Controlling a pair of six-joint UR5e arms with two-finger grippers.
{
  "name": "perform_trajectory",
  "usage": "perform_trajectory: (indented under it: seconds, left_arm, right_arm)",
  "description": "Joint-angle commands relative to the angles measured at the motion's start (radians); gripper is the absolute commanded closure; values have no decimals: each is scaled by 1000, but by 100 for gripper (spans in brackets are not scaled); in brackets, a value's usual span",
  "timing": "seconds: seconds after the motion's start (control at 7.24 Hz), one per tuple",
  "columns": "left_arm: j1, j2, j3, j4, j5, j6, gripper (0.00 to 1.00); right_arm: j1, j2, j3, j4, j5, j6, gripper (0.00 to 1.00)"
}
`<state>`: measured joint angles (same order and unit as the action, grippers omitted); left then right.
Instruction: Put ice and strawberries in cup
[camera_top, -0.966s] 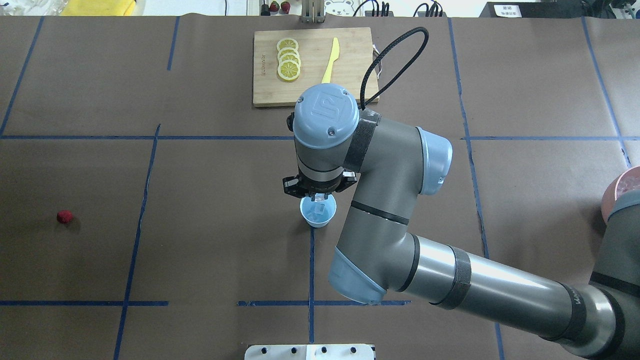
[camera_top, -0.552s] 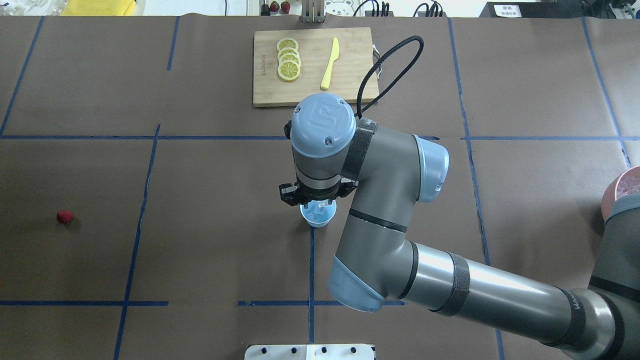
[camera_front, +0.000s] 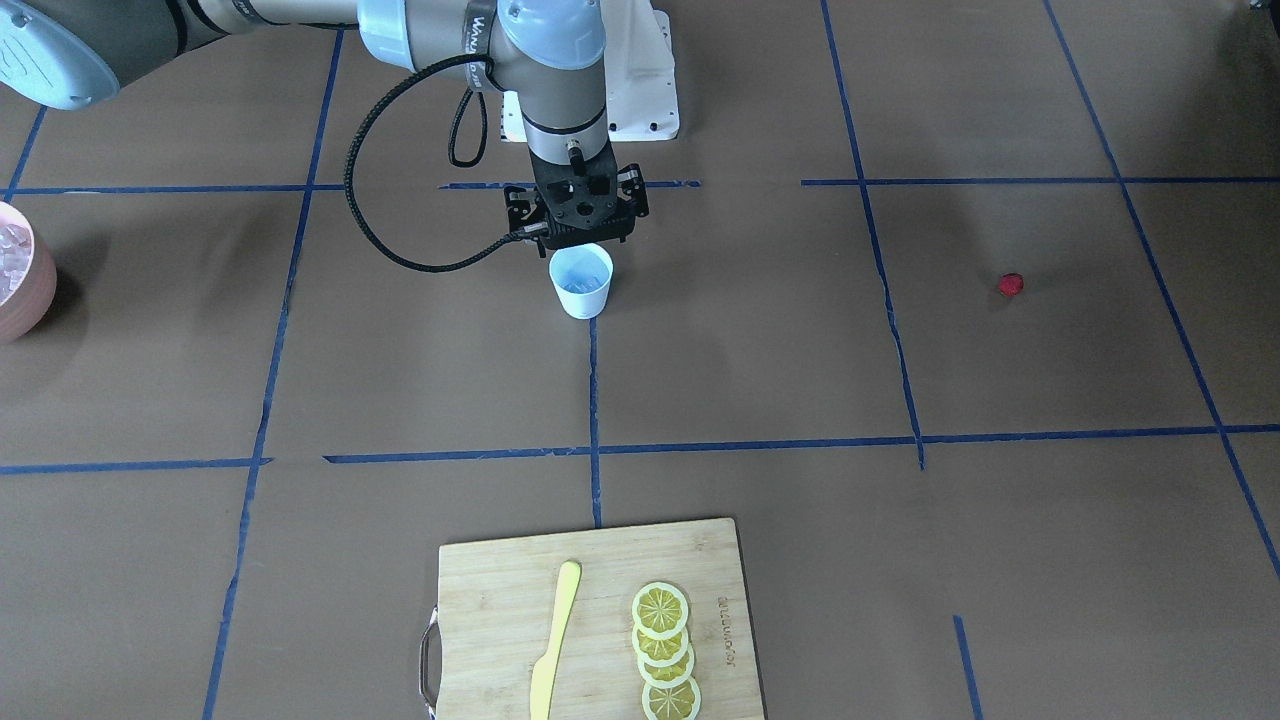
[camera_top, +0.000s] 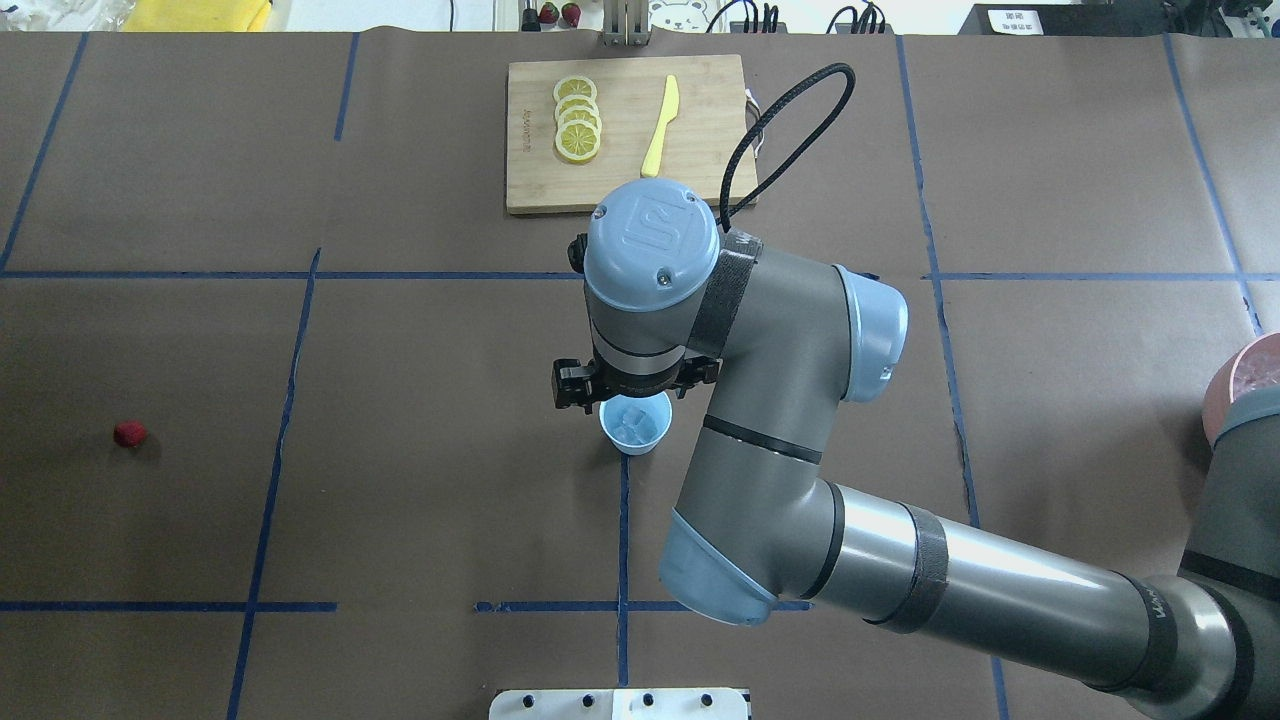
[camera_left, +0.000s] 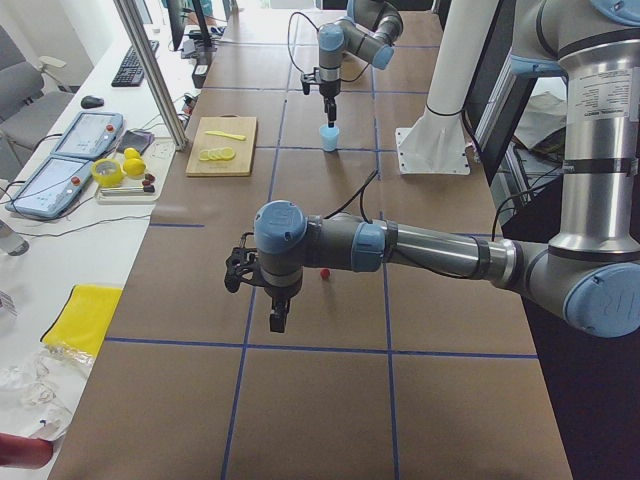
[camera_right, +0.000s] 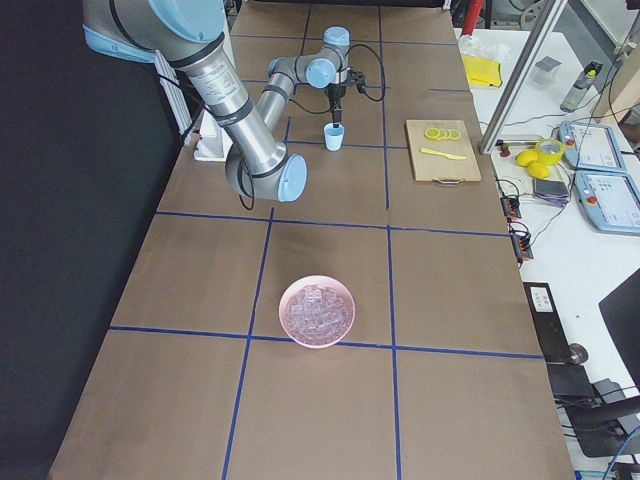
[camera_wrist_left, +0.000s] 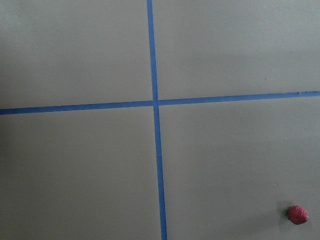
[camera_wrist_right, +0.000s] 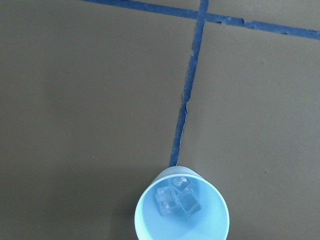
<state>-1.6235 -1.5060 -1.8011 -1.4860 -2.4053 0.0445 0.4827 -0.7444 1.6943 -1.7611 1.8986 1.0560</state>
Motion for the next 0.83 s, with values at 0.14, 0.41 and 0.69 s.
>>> perform_trajectory:
  seconds: [0.14, 0.41, 0.69]
  left_arm:
    - [14, -5, -23, -14, 8, -85, 0]
    - [147, -8, -116, -17, 15, -224, 0]
    - [307, 3, -242, -28, 110, -469, 0]
  right_arm:
    - [86, -147, 158, -4, 16, -19, 0]
    - [227, -284, 258, -1, 98, -176, 0]
    - [386, -401, 283, 8, 201, -369, 0]
